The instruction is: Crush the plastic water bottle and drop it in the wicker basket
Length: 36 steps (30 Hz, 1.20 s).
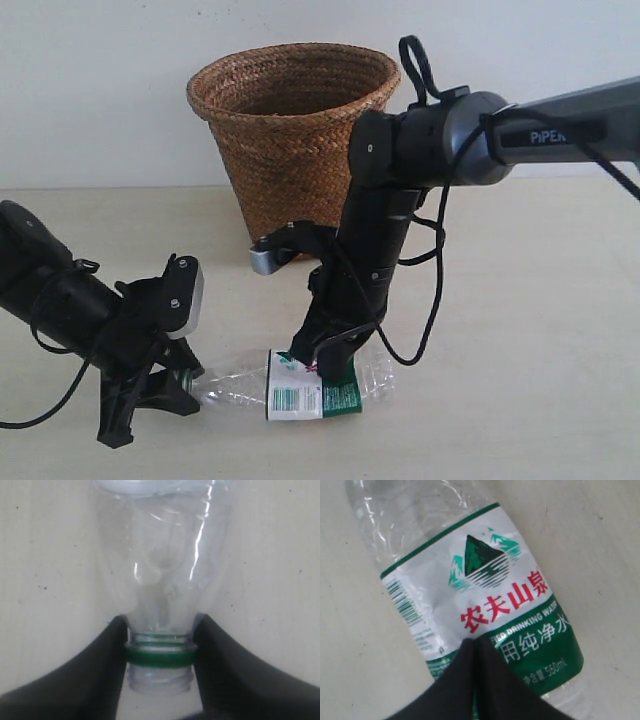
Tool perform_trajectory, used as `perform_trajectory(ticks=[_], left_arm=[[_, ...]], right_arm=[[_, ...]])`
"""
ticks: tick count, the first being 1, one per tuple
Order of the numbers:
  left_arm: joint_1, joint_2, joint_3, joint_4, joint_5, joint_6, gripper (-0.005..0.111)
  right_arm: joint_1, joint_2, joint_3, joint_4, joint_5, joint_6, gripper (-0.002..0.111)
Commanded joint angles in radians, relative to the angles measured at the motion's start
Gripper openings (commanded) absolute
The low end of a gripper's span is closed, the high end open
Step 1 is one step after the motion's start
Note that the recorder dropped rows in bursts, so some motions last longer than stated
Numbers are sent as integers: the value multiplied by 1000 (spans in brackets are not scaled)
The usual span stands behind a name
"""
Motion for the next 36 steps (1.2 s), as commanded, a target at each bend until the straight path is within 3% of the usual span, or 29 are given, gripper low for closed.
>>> perform_trajectory(ticks=[1,11,17,28,36], left_arm=[[0,-5,0,10,-12,-1,4],[0,-5,0,10,-6,-1,4],[0,-5,0,10,-6,-1,4],[0,-5,0,10,-9,-1,4],[0,-5,0,10,-7,-1,4]], right_arm=[[0,112,10,-43,-54,-15,0],[-2,255,-86,-47,0,-5,0],[-2,196,-146,-29,117,46,0],[-2,6,-158,105,117,45,0],[42,72,-158,166,20,37,0]])
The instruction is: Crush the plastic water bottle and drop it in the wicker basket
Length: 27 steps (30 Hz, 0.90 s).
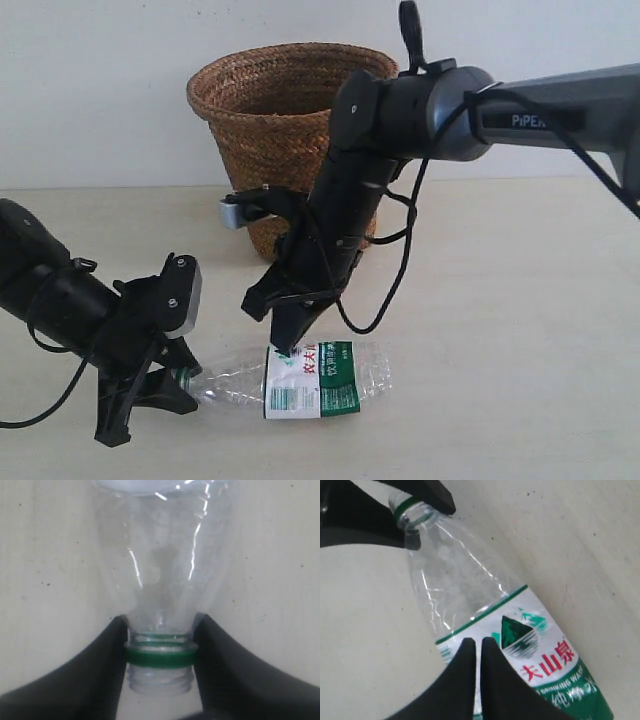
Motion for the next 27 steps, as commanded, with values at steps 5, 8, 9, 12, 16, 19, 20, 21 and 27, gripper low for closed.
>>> perform_trajectory(ticks=[5,8,9,12,16,19,20,21,27], left_arm=[[0,3,0,0,-5,-6,4],[0,3,0,0,-5,-6,4],[0,3,0,0,-5,-6,4],[0,3,0,-8,-5,-6,4],[0,3,0,-8,-5,-6,4],[0,3,0,-8,0,-6,4],[0,3,0,-8,8,-6,4],[0,3,0,-8,10,-6,4],[0,3,0,-8,15,-6,4]], right_arm=[[35,127,5,7,-112,-40,0],[35,176,5,7,-133,-47,0],[35,192,5,7,-133,-47,0],[35,225,5,4,-130,-51,0],[35,244,5,-1,-125,-51,0],[29,259,5,-1,-98,-41,0],[19,271,-7,-8,-57,-18,0],[11,273,-19,-8,-27,1,0],[-27,212,-94,-1,60,28,0]])
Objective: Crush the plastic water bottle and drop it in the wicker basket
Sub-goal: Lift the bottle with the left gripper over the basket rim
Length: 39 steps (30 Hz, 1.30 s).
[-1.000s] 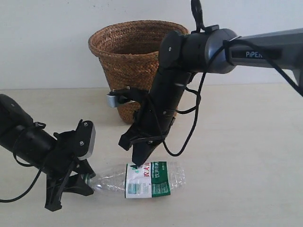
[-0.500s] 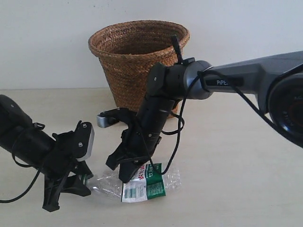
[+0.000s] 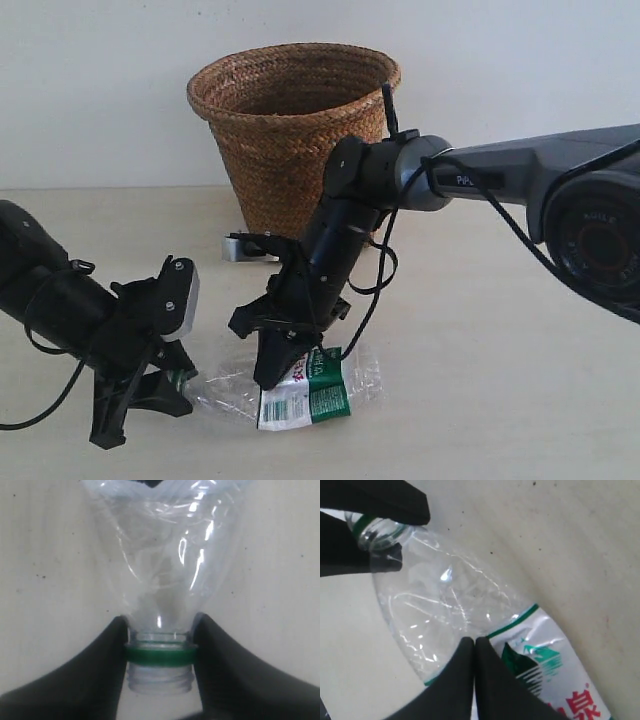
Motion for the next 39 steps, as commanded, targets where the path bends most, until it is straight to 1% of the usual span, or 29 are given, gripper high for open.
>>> perform_trajectory(ticks=[1,4,7,9,11,14,17,21,25,28,30,33,34,36,38,39], left_arm=[[-3,1,0,-27,17,-6,4],[-3,1,0,-27,17,-11,4],[-3,1,0,-27,17,-15,4],[-3,1,0,-27,17,-15,4],[-3,-14,0,-27,24,-15,4],[-3,-44,0,-29,33,-15,4],[-3,-86,0,-56,73,-11,4],[-3,-149,-2,-83,140,-4,4],[-3,-205,-48,-126,270,-12,4],[-3,-248,-95,-130,308,-78,4],[-2,-277,-136,-123,306,-119,4],[-2,-308,-221,-102,233,-195,4],[-2,-312,-263,-104,182,-218,4],[-2,-310,-320,-140,32,-251,5],[-4,-291,-373,-206,-85,-235,11],[-4,-273,-403,-215,-120,-220,20]], right_arm=[[-2,-48,10,-128,-11,-25,0],[-16,-175,12,-27,-11,-90,0],[-41,-295,63,-6,-11,-116,0],[-82,-378,141,-28,-11,-116,0],[-142,-486,262,-88,-11,-94,0],[-197,-561,346,-155,-11,-88,0],[-274,-634,420,-228,-11,-87,0],[-398,-699,486,-262,-13,-87,0],[-536,-714,491,-256,-75,-40,0],[-590,-712,491,-256,-101,-26,0],[-602,-712,491,-243,-132,-26,0],[-602,-712,491,-213,-158,-28,0],[-600,-712,491,-202,-167,-28,0],[-596,-712,491,-186,-171,-48,0],[-596,-712,491,-173,-171,-56,0],[-596,-712,491,-171,-171,-56,0]])
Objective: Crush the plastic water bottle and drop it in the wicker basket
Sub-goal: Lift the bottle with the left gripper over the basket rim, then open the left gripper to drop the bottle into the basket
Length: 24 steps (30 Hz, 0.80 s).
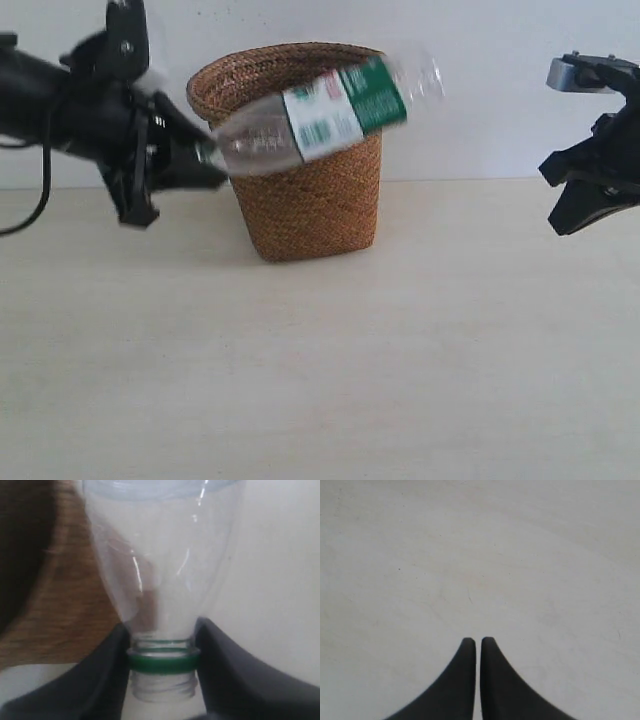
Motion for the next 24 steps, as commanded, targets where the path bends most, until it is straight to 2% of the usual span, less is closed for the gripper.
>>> perform_trajectory(ticks=[1,2,4,5,7,9,12,15,18,22,24], left_arm=[[-4,53,-125,-88,-208,-1,33],[-4,79,-151,-86,-216,-1,47],[-4,130,-208,-107,-246,-22,85],[-4,147,-230,-130,-261,-33,95],[-4,168,-253,-141,-255,-35,108],[-4,171,-256,-141,-257,-31,108],[-2,156,-256,-141,-255,-36,104],[-2,122,-256,-131,-253,-63,90],[-2,83,-256,-49,-242,-175,61],[0,49,-256,278,-151,-484,4],[0,35,-256,402,-82,-591,6]], right_arm=[[1,-10,1,32,-9,-21,0],[1,-10,1,34,-9,-21,0],[1,-10,1,44,-5,-21,0],[1,-10,1,46,-5,-23,0],[1,-10,1,54,-1,-26,0],[1,-10,1,65,-1,-26,0],[1,-10,1,81,-1,-48,0],[1,-10,1,101,-1,-50,0],[1,-10,1,115,-18,-87,0],[1,-14,-6,-3,-36,-63,0],[1,-15,-17,-125,-36,41,0]])
